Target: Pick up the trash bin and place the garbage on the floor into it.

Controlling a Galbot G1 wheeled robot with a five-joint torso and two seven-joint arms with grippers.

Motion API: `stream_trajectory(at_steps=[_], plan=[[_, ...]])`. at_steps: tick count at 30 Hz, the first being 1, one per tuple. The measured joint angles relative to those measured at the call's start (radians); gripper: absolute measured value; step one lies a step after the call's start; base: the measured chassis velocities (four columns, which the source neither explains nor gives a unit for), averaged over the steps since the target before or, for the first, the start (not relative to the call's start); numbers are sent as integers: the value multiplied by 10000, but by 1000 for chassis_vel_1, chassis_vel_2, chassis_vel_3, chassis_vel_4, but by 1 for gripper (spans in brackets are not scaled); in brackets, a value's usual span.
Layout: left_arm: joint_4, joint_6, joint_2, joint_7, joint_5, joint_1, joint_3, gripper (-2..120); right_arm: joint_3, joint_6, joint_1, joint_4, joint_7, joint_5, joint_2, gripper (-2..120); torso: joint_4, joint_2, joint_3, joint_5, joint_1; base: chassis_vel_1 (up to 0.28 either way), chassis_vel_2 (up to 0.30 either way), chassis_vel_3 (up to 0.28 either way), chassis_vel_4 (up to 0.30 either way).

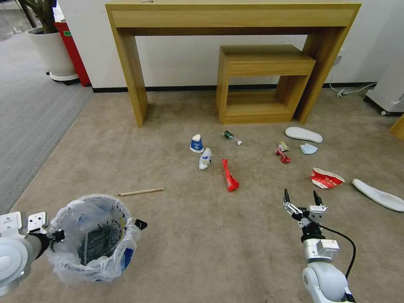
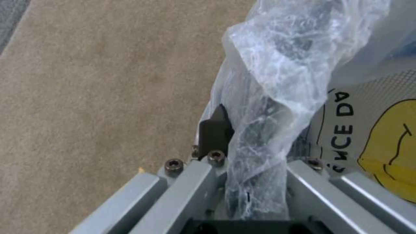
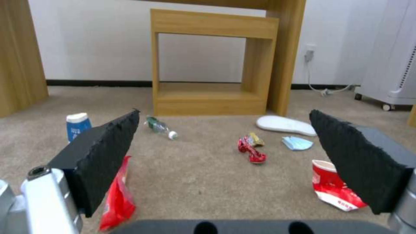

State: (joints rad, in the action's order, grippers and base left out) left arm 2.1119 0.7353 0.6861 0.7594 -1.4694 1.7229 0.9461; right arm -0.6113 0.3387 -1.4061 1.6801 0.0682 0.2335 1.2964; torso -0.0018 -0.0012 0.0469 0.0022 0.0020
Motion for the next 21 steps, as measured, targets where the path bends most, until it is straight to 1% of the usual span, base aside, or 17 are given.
stream_trajectory(at_steps=[9,17,21], plan=[[18,0,61,-57,72,19,-3,0,-9,40,-23,-11,-64,-25,23,100,0,0,0,-1,0,63,59,-54,-68],[32,0,83,-86,118,52,3,0,-7,64,-39,-12,-90,-62,32,100,0,0,0,0,0,0,0,0,0],[45,0,91,-90,123,52,4,0,-14,71,-73,-12,-108,-64,31,100,-1,0,0,0,0,46,62,-43,-53]])
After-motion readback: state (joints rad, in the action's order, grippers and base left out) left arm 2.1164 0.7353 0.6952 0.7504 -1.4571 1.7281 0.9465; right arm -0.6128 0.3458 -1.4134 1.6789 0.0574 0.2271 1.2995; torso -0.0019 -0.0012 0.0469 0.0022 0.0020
